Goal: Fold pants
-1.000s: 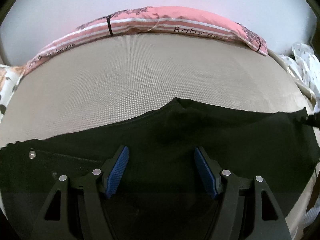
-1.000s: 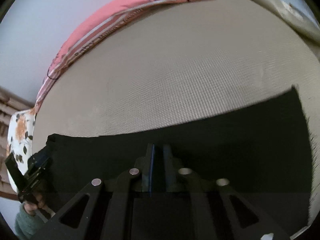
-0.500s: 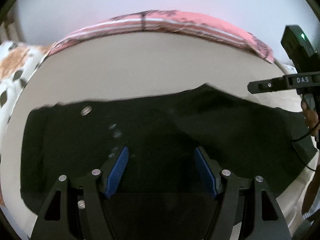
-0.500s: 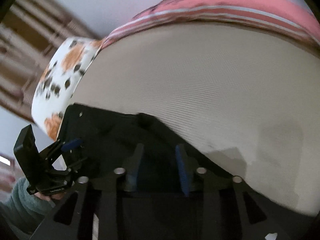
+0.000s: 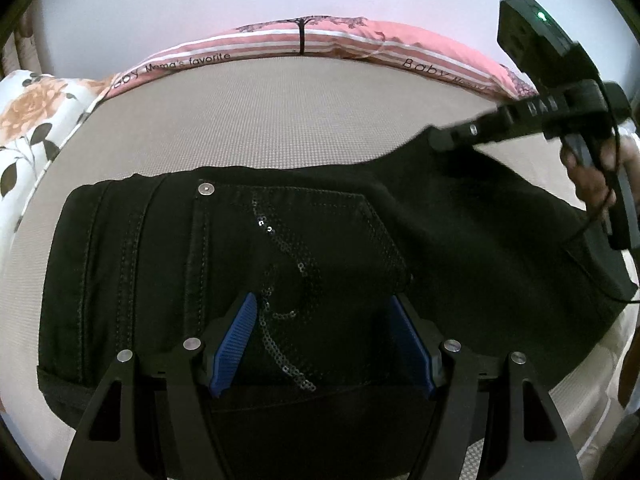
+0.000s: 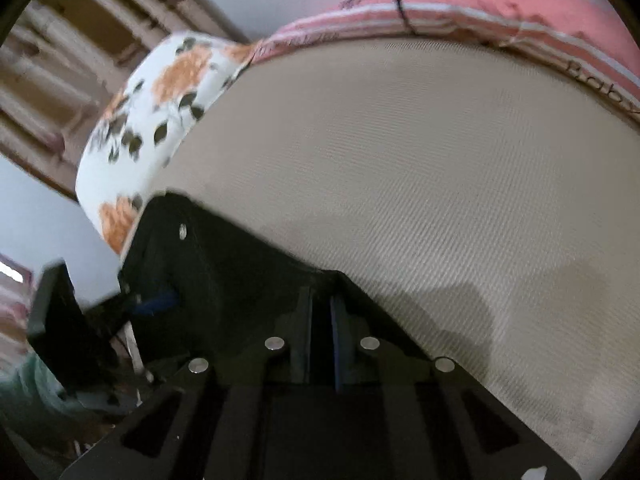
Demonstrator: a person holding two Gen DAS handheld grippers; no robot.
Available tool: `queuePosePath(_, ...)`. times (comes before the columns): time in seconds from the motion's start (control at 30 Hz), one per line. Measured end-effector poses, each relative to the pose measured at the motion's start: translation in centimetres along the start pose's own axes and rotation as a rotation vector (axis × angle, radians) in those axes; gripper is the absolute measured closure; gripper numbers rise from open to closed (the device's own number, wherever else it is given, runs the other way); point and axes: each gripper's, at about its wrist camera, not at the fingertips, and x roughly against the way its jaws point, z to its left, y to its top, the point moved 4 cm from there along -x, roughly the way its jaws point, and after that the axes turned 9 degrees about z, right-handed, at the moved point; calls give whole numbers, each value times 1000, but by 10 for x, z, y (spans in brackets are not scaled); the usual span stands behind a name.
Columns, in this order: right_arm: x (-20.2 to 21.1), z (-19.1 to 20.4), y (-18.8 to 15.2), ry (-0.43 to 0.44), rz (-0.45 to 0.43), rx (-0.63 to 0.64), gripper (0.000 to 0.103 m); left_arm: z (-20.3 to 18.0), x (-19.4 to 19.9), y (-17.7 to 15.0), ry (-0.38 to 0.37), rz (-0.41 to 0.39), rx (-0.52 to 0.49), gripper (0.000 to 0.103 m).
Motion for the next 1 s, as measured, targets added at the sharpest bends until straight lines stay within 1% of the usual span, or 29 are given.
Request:
queuePosePath(0.13, -13, -13, 7, -26, -7, -63, 97, 2, -1, -1, -14, -10, 2, 34)
queuePosePath(0.2, -27, -18, 8, -73, 0, -65, 97, 1, -1, -2, -14, -16, -2, 34)
queuePosePath(0.3, -28, -17, 9, -83, -11, -73, 97, -1, -2, -2, 8, -17, -19, 34)
queuePosePath(0.33, -27, -16, 9, -91, -7, -66, 94, -2, -2, -2, 19, -14, -24, 34)
queuePosePath(0.37, -24, -15, 9, -95, 0, -71, 87, -3, -2, -1, 25, -10, -27, 33)
queuePosePath(0.4, -18, -15, 8, -88, -4, -81, 85, -4, -2, 0, 31, -2, -30, 33)
queuePosePath(0.43, -7, -15, 6, -79, -27, -88, 85, -5, -1, 2, 34, 4, -29, 33)
queuePosePath(0.5, 17, -14, -1, -76, -59, -81, 85, -6, 8, 7, 19, -4, -17, 33)
queuePosePath(0.6, 57, -28, -25, -77, -87, -106, 85, -13, 24, 18, 1, -53, -34, 33)
queuePosePath(0.67, 75, -43, -44, -124, -82, -137, 85, -25, 29, 29, -10, -73, -68, 33)
queuePosePath(0.77, 95, -72, -81, -214, -78, -199, 85, -48, 21, 47, -52, -70, -114, 33)
queuePosePath(0.9, 114, -96, -123, -216, -121, -296, 85, -82, -3, 73, -86, -70, -194, 33)
queuePosePath(1.0, 114, -103, -152, -179, -120, -339, 85, -95, -27, 94, -126, -47, -196, 33)
